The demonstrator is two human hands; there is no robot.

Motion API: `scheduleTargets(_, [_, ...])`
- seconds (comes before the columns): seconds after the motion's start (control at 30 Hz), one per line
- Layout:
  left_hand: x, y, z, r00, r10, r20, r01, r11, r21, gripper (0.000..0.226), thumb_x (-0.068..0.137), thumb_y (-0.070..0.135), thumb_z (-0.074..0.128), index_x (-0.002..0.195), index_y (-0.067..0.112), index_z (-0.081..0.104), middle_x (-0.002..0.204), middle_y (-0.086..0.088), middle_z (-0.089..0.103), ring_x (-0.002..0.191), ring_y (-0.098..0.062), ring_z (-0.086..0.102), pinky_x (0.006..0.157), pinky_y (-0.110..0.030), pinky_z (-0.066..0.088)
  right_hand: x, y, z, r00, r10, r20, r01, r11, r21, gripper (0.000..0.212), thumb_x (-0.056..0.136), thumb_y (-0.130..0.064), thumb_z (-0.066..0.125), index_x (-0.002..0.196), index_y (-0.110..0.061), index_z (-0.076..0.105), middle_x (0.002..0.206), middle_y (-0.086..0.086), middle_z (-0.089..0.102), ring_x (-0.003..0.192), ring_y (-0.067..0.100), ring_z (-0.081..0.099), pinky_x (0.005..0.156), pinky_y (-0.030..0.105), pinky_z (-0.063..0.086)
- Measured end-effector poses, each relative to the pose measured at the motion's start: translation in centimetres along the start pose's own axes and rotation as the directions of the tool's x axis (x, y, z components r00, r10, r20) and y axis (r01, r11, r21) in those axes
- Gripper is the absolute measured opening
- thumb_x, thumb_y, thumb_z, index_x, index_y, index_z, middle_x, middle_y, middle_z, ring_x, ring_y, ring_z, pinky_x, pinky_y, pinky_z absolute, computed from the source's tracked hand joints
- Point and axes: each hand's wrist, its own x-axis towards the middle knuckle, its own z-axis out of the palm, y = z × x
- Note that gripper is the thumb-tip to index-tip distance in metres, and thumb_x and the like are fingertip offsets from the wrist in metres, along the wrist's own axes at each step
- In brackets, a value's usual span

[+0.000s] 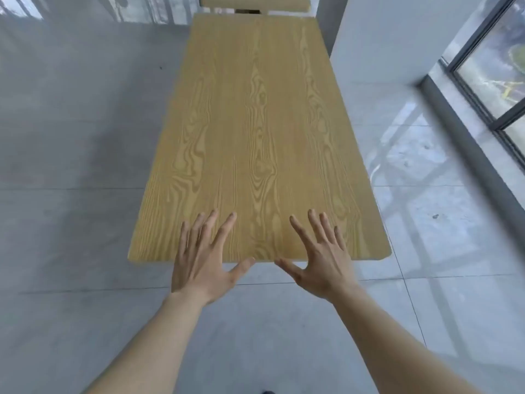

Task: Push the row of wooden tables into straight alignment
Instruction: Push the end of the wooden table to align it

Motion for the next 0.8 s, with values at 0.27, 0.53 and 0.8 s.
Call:
scheduleTargets(0.27, [1.8, -1.1, 5.6, 0.997, 0.065, -0.048, -0.063, 0.997, 0.033, 0.097, 0.083, 0.09, 0.033, 0.162, 0.044, -0.001, 0.174, 0.004, -0.004, 0.159, -0.019, -0.014, 0.127, -0.046, -0.011, 1.8, 3.1, 4.8, 0.99, -0.079, -0.12, 0.079, 0.997, -0.008, 0.1, 0.081, -0.094, 0.037, 0.163, -0.047, 0.006, 0.175, 0.005, -0.009, 0.16, 0.029, -0.016, 0.127, 0.059, -0.004])
scheduleTargets(0.53, [2.7, -0.9, 7.7, 0.988, 0.062, -0.143, -0.056, 0.997, 0.049, 0.093, 0.084, 0.091, 0.029, 0.162, 0.041, 0.019, 0.172, 0.001, 0.016, 0.16, -0.026, 0.002, 0.128, -0.053, 0.008, 2.2, 3.7, 6.4, 0.972, -0.084, -0.219, 0.079, 0.996, -0.03, 0.089, 0.087, -0.091, 0.037, 0.161, -0.043, 0.027, 0.175, 0.008, 0.01, 0.161, 0.032, -0.003, 0.126, 0.061, 0.002])
scheduleTargets(0.8, [3.0, -1.1, 8.1, 0.979, 0.074, -0.189, -0.064, 0.996, 0.062, 0.093, 0.082, 0.092, 0.036, 0.16, 0.041, 0.029, 0.169, 0.001, 0.026, 0.159, -0.028, 0.013, 0.127, -0.054, 0.014, 2.4, 3.7, 6.9, 0.948, -0.108, -0.298, 0.092, 0.994, -0.067, 0.088, 0.087, -0.089, 0.041, 0.159, -0.039, 0.037, 0.172, 0.01, 0.02, 0.16, 0.034, 0.009, 0.125, 0.063, 0.011])
